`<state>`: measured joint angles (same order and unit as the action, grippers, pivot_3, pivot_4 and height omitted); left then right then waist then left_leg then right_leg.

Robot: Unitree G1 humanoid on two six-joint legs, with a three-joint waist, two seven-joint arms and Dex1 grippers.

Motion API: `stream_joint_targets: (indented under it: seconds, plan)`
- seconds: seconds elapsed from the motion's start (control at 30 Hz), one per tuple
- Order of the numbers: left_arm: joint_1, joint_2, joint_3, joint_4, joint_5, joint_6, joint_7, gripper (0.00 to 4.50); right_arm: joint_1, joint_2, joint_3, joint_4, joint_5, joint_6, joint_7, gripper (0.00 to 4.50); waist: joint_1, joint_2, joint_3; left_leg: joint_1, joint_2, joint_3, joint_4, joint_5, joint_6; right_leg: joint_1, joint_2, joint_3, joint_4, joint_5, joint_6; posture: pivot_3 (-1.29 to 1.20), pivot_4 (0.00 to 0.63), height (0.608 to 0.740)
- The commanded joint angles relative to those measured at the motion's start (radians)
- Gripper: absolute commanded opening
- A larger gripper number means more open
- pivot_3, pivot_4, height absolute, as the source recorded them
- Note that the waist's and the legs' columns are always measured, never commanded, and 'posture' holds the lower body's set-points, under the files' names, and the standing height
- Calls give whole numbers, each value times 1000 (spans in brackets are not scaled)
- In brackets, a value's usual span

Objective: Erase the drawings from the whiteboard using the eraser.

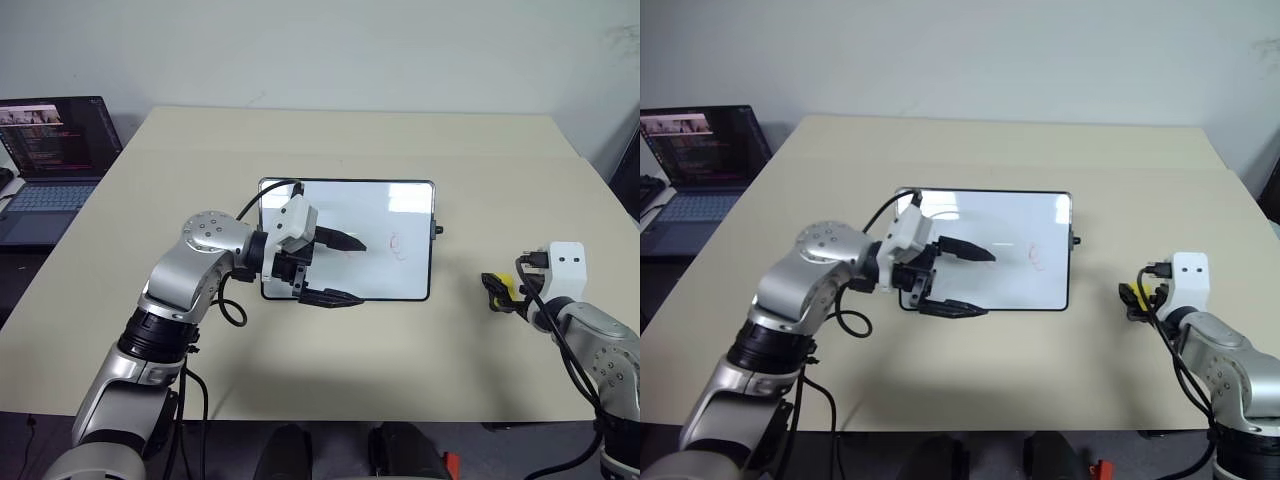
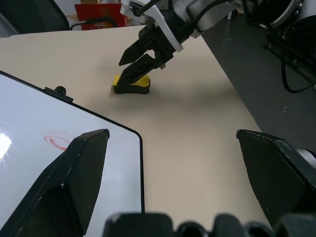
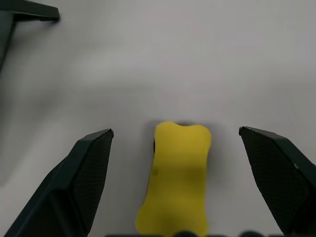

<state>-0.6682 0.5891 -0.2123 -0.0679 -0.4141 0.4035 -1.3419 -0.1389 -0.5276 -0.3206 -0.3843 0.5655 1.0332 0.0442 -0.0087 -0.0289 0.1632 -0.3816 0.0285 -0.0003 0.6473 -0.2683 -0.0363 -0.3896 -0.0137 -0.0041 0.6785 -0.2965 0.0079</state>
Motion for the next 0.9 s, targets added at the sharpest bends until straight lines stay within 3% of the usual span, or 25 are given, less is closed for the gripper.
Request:
stream_joint_targets:
  seconds: [0.03,0.53,0.83,0.9]
  plan:
    - [0,1,9,-15,2,-20,4,4500,-16,6,-10,8,-26,-29,16,4469,0,0,0,0,0,0,0,0,0,0,0,0,0,0,0,0,150,740]
    - [17,14,17,-29,5,-18,12,4500,-36,43,5,86,-87,-55,67,4469,0,0,0,0,0,0,0,0,0,0,0,0,0,0,0,0,150,740]
    - [19,19,18,-26,8,-22,21,4500,-40,66,9,107,-118,-67,80,1398,0,0,0,0,0,0,0,0,0,0,0,0,0,0,0,0,150,740]
    - [23,20,20,-27,7,-17,28,4500,-40,72,8,106,-123,-67,82,1274,0,0,0,0,0,0,0,0,0,0,0,0,0,0,0,0,150,740]
